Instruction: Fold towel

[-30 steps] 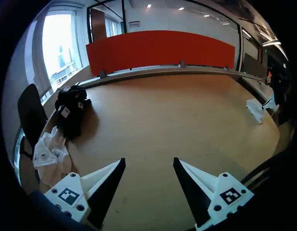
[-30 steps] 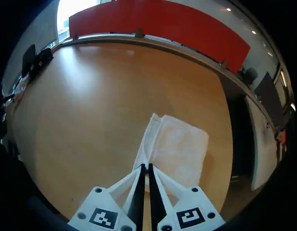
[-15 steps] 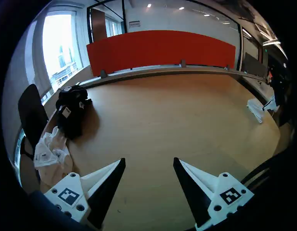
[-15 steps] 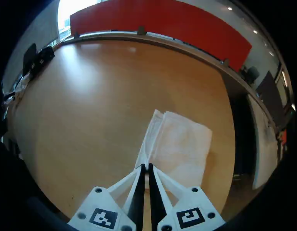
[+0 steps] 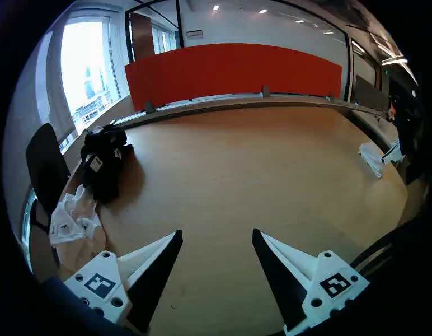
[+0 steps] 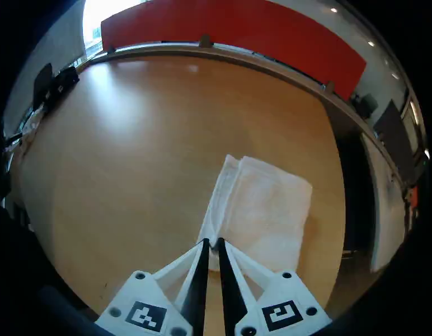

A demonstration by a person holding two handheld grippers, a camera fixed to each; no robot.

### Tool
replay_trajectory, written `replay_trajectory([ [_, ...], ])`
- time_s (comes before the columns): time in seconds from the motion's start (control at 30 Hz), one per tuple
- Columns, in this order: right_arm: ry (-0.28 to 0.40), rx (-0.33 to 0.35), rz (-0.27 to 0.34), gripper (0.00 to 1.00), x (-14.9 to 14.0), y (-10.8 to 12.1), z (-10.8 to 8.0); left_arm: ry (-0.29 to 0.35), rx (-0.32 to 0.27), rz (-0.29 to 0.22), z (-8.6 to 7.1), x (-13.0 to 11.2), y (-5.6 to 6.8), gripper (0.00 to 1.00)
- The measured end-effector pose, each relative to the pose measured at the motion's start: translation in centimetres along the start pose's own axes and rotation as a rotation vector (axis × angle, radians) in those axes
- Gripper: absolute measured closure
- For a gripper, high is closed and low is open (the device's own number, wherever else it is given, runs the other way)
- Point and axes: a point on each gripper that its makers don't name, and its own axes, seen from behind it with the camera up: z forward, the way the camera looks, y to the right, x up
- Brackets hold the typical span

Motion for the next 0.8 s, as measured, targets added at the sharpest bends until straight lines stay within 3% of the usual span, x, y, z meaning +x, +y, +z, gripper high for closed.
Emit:
replay_trajectory([
  [0.3,-0.022,0.044,-0.007,0.39,-1.1,-1.5,0.5,-0.003,0.003,0.002,0.0,-0.1,0.0,0.08],
  [0.8,-0.038,0.087,0.006,0.37,-1.9,-2.7,1.6,-0.004,0.004,0.002,0.0,0.0,0.0,0.08],
])
